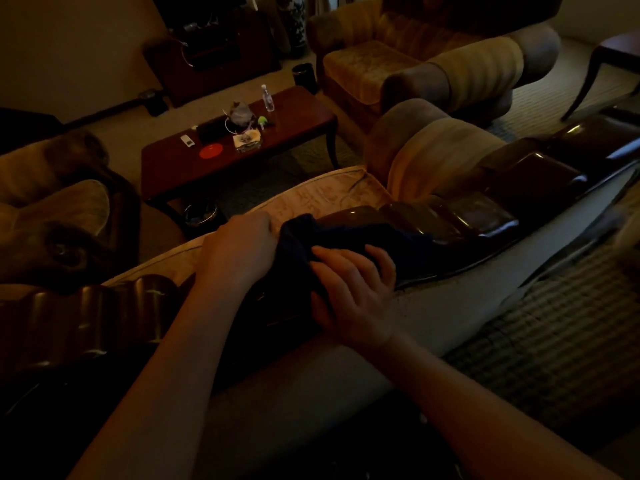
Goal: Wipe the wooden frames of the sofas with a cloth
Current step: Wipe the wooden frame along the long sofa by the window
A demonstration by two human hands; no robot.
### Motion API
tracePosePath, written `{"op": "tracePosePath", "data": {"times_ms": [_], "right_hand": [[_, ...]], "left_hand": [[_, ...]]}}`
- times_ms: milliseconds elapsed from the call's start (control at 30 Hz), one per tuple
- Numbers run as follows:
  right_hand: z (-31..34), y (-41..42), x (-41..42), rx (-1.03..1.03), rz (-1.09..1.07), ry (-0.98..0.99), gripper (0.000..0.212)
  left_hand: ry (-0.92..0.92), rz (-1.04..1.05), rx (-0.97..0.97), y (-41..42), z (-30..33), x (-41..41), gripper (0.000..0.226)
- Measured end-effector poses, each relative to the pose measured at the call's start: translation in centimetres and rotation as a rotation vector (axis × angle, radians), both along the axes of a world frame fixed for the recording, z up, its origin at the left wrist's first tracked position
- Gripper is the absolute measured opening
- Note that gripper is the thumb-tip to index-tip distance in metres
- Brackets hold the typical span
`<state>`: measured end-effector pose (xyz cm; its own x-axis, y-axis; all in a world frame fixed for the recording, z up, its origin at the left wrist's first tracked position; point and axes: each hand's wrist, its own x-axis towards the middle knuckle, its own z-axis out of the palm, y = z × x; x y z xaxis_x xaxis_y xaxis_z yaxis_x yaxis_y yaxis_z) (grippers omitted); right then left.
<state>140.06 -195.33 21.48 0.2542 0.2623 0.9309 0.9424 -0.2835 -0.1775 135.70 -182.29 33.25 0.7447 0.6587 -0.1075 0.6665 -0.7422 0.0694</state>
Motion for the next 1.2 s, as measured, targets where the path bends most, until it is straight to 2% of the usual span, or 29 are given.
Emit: {"op": "tracePosePath", "data": {"times_ms": [67,133,200,300,333,400,467,567,667,733,800,933,1100,1200], "right_hand": [[-0.4,-1.1,1.8,0.008,0.036,-0.042,0.028],[-0.8,-2.6,4.1,0.027,0.033,0.037,0.033],[-1.4,-3.9,6.9,0.086,-0.060,0.238,0.034],[-1.8,-4.2,9.1,0.238,-0.357,0.623,0.033],[-1.7,-3.8,8.8,0.276,-0.421,0.715,0.037],[-1.0,-2.5,6.7,0.342,-0.422,0.778,0.040],[0.0,-1.1,3.0,0.354,-0.307,0.694,0.033],[0.9,0.5,-2.1,0.128,-0.056,0.400,0.020],[0.7,0.3,-1.0,0.015,0.079,0.118,0.023],[0.2,-0.6,1.2,0.027,0.117,0.032,0.026],[0.0,-1.7,3.4,0.059,0.142,0.063,0.031],[-1.0,-4.3,8.2,0.115,0.055,0.303,0.037],[-3.6,-7.3,11.5,0.225,-0.181,0.896,0.056],[-3.9,-7.9,10.7,0.281,-0.271,0.991,0.052]], "left_hand": [[-0.005,0.003,-0.006,-0.1,0.1,0.0,0.024],[-0.008,0.015,-0.007,-0.1,0.1,0.0,0.024],[0.007,0.020,-0.011,-0.1,0.1,0.1,0.023],[0.043,0.013,-0.031,-0.1,0.1,0.3,0.021],[0.051,0.014,-0.036,-0.1,0.1,0.5,0.021],[0.062,0.016,-0.037,-0.1,0.1,0.6,0.022],[0.065,0.009,-0.043,0.0,0.1,0.6,0.022],[0.071,-0.005,-0.019,-0.2,0.1,0.4,0.028],[0.065,-0.028,0.035,-0.1,-0.1,0.1,0.032],[0.047,-0.024,0.012,0.1,-0.2,0.0,0.029],[0.038,-0.012,-0.005,0.2,-0.2,0.1,0.027],[0.046,-0.004,0.015,0.2,-0.3,0.3,0.024],[0.058,0.003,-0.023,0.5,-0.4,0.5,0.027],[0.066,-0.001,-0.032,0.7,-0.4,0.6,0.027]]}}
